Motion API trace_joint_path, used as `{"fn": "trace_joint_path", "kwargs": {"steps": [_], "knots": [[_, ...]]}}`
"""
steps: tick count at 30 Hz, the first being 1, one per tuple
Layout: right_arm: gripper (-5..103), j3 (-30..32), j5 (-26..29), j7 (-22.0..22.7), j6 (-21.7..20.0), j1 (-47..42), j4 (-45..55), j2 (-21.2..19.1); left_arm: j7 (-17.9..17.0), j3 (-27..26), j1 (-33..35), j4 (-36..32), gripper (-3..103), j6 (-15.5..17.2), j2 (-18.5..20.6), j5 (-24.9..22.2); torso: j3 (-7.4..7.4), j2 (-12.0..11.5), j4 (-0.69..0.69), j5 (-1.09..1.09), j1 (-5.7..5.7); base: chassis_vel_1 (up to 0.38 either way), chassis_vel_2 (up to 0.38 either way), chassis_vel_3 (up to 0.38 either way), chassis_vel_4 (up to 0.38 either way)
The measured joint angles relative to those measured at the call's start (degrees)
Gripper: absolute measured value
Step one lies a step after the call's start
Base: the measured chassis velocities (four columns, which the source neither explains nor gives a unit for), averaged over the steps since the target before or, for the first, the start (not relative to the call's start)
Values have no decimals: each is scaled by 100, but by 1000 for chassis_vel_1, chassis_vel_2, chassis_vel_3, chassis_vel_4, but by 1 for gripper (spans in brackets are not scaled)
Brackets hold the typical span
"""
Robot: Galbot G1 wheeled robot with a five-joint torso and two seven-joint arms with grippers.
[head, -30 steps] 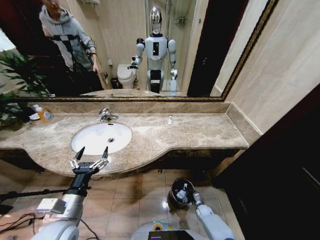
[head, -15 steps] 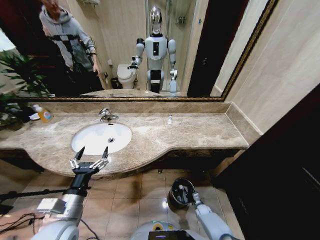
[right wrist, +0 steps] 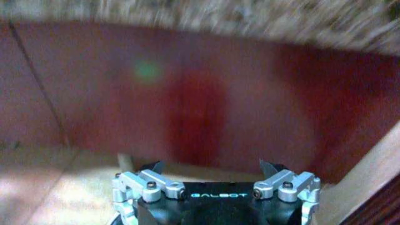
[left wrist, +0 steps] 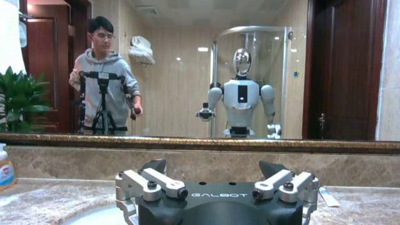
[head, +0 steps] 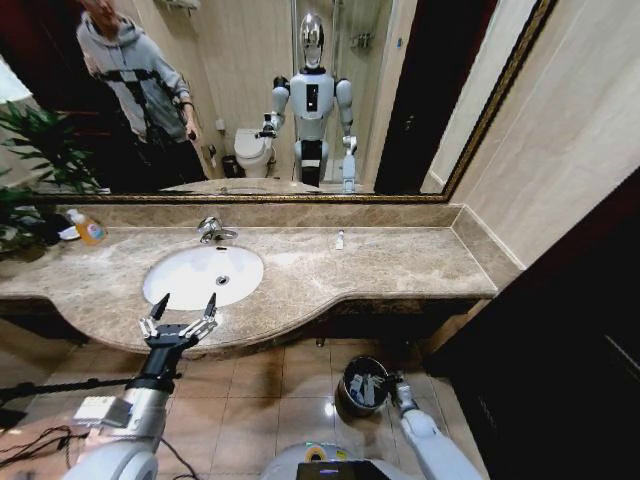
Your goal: Pick up the trash from the sink and place it in the trash bin.
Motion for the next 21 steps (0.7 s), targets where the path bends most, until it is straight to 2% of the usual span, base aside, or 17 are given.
{"fn": "trace_joint_path", "kwargs": {"steps": [2,3,6,7,10,11,13,14,17,18,20,21], "knots": [[100,267,22,-64,-153,-413,737,-20,0,0,0,0,100,0,0,0,0,0,1,1,0,0,0,0,0],[100,267,22,-64,-153,-413,737,-20,0,0,0,0,100,0,0,0,0,0,1,1,0,0,0,0,0],[100,646,245,-40,-440,-1206,2261,-94,0,0,0,-1,100,0,1,0,0,0,1,0,0,0,0,0,0],[100,646,245,-40,-440,-1206,2261,-94,0,0,0,-1,100,0,1,0,0,0,1,0,0,0,0,0,0],[100,974,353,143,-718,-2103,3733,0,1,-1,0,-1,100,0,0,0,0,0,0,1,0,0,0,0,0],[100,974,353,143,-718,-2103,3733,0,1,-1,0,-1,100,0,0,0,0,0,0,1,0,0,0,0,0],[100,1154,380,265,-875,-2618,4608,117,0,0,0,0,100,0,0,0,0,1,-1,-3,0,0,0,0,0],[100,1154,380,265,-875,-2618,4608,117,0,0,0,0,100,0,0,0,0,1,-1,-3,0,0,0,0,0],[100,1303,383,370,-1080,-3105,5800,295,0,0,0,0,100,0,0,0,0,1,-1,-1,0,0,0,0,0],[100,1303,383,370,-1080,-3105,5800,295,0,0,0,0,100,0,0,0,0,1,-1,-1,0,0,0,0,0],[100,1303,383,453,-1360,-3160,6645,342,0,0,0,-1,100,0,0,0,0,1,0,-2,0,0,0,0,0],[100,1303,383,453,-1360,-3160,6645,342,0,0,0,-1,100,0,0,0,0,1,0,-2,0,0,0,0,0]]}}
